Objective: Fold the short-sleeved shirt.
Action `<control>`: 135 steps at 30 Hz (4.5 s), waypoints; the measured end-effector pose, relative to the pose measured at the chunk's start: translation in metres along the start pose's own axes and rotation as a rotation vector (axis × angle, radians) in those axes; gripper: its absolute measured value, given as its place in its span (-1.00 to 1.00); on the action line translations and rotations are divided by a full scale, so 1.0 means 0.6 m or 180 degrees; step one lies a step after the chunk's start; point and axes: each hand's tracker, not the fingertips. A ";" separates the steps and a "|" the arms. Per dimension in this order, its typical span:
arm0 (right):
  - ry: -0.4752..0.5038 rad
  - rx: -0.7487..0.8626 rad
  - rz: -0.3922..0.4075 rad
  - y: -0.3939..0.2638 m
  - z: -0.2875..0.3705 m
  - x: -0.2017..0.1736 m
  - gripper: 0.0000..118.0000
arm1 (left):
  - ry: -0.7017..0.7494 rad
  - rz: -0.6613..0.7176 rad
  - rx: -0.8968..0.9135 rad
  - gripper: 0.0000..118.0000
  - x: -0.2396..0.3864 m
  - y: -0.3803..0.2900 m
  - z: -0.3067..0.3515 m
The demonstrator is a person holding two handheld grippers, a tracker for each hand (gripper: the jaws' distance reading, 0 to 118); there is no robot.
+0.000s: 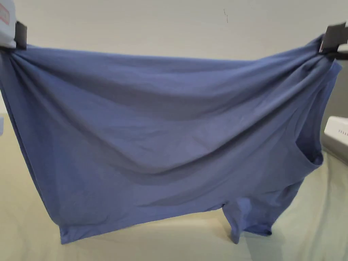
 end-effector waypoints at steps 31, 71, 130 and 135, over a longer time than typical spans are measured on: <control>0.0493 -0.1926 -0.0401 -0.616 0.475 0.068 -0.87 | -0.0266 -0.0028 -0.1563 -0.94 -0.134 -0.621 0.333; 0.0033 -0.1837 -0.0555 -0.687 0.705 -0.007 -0.97 | -0.0092 0.0702 -0.1675 -1.00 -0.181 -0.740 0.586; 0.0091 -0.1788 -0.0570 -0.609 0.441 0.034 -0.73 | -0.0705 0.0446 -0.1427 -0.82 -0.084 -0.620 0.340; 0.0025 -0.1905 -0.0236 -0.620 0.319 0.020 -0.73 | -0.0685 0.0301 -0.1473 -0.82 -0.027 -0.608 0.215</control>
